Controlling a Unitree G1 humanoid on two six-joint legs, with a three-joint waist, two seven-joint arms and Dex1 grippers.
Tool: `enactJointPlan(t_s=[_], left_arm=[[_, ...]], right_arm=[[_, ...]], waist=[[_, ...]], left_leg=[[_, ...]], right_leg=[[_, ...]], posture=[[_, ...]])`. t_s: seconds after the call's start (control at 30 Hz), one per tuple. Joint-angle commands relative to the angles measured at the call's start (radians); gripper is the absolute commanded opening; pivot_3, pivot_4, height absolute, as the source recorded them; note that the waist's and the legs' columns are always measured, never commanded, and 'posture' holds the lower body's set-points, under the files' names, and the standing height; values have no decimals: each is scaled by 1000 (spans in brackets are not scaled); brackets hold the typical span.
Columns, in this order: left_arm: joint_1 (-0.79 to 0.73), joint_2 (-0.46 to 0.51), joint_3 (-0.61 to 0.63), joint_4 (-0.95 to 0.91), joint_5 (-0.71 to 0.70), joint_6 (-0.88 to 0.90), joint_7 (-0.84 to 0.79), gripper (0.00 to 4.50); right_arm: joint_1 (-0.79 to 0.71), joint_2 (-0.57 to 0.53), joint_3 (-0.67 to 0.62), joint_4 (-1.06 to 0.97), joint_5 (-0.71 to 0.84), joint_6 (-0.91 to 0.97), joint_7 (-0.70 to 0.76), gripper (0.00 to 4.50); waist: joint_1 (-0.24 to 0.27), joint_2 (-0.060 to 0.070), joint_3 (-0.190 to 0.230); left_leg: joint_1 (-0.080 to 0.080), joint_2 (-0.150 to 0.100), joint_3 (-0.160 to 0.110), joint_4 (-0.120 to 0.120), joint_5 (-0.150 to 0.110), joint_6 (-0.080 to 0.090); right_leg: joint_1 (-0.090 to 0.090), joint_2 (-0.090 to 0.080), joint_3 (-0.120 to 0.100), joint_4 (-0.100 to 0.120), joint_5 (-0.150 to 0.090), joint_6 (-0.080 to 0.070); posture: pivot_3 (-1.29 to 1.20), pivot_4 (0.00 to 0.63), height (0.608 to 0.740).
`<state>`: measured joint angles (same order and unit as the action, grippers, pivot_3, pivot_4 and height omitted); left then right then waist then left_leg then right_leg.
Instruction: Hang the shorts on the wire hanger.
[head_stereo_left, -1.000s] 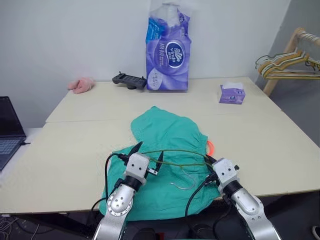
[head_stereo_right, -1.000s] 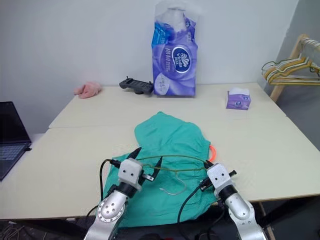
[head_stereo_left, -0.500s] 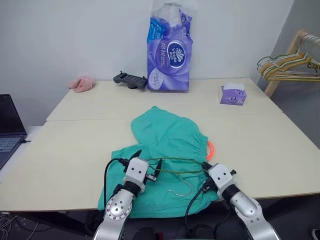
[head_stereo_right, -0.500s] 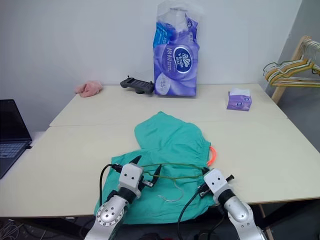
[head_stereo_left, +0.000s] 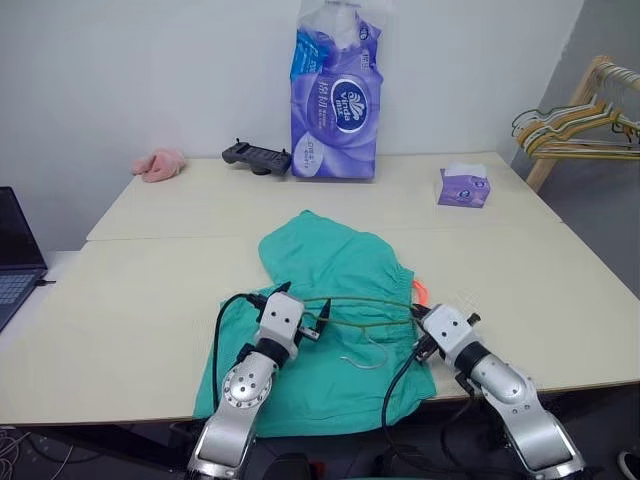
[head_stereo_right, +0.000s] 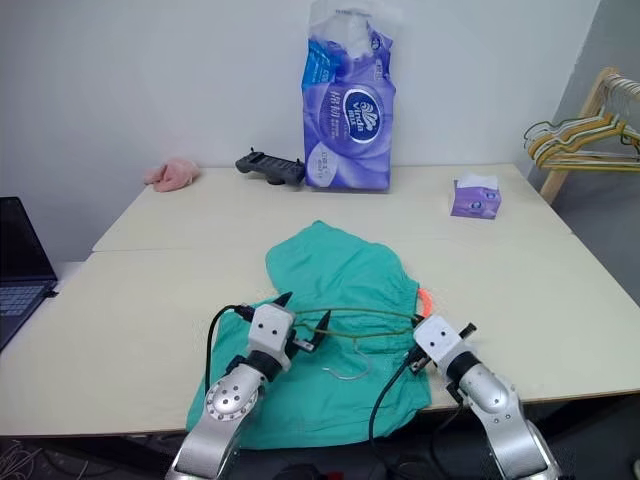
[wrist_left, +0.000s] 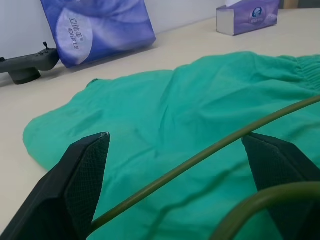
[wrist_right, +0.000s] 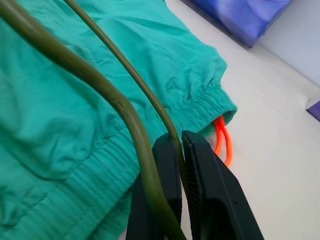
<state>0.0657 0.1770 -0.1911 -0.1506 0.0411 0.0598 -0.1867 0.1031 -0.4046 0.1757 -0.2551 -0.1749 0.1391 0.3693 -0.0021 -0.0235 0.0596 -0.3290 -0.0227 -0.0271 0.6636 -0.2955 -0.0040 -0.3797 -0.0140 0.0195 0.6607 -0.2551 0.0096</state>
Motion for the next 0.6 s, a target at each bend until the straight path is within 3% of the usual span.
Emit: enactJointPlan(t_s=[0.03,0.23,0.6], left_arm=[[-550,9,225,267,-124,180,70,4458],[-620,59,204,329,-118,122,-6,4458],[-670,55,209,365,-146,116,-32,4458]], right_arm=[[-259,-221,-167,-61,-9,313,146,0],[-312,-251,-159,-19,-16,282,168,0],[-338,-271,-160,10,-18,249,180,0]], waist=[[0,0,2],[3,13,-15],[3,13,-15]], left_leg=[[0,0,0,0,0,0],[-1,0,-2,-2,-2,-2],[-1,0,-2,-1,-2,-2]], right_leg=[[0,0,0,0,0,0],[0,-1,-1,-2,1,6],[-1,-1,-1,-2,1,6]], posture=[[-53,0,740],[-51,0,740],[-60,0,740]])
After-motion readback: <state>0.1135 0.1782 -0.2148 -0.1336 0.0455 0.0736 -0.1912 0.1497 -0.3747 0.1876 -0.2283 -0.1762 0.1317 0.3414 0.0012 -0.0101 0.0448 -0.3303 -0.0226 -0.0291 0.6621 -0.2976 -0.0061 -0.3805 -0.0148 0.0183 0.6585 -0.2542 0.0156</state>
